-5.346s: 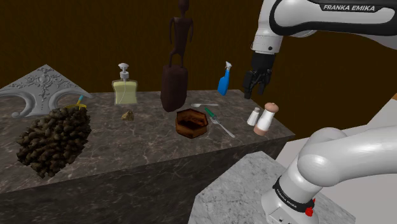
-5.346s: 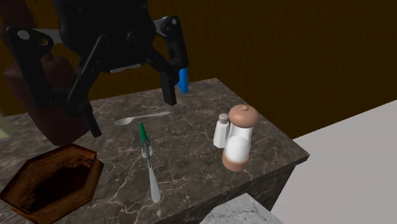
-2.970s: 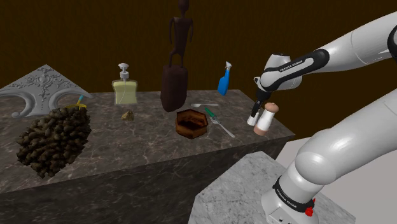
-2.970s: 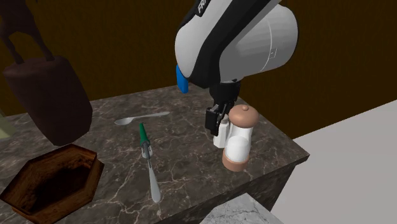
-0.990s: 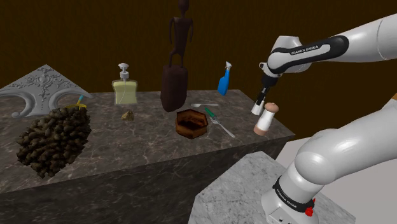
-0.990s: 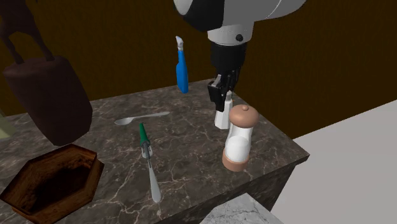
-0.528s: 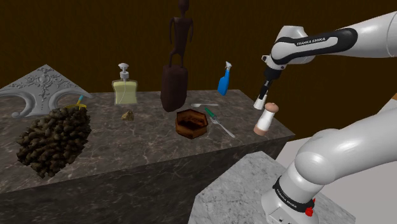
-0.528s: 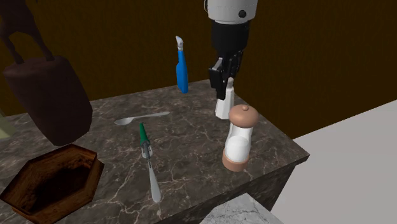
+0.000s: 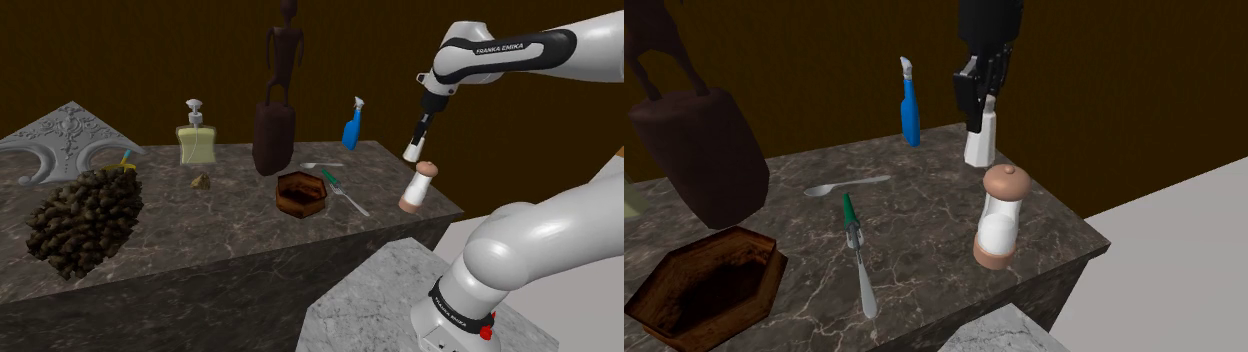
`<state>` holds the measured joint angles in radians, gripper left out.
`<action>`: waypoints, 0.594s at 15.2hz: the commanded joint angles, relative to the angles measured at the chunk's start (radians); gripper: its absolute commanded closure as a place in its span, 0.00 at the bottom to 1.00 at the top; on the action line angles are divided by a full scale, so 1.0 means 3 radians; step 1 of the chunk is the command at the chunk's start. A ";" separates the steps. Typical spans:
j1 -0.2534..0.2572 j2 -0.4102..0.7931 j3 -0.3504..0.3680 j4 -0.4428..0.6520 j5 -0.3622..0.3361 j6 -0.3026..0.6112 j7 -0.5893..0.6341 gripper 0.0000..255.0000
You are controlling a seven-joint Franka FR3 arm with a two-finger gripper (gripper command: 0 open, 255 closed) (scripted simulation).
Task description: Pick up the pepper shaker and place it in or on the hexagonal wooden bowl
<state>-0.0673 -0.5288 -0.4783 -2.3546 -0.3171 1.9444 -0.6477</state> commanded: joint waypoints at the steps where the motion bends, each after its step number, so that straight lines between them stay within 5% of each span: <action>1: 0.0007 -0.0009 0.0022 0.0081 0.0016 -0.0091 -0.0003 1.00; 9: 0.0197 -0.0107 0.0515 -0.0011 0.0195 -0.0211 0.0574 1.00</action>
<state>-0.0178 -0.5579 -0.3465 -2.3599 -0.2685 1.8907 -0.5022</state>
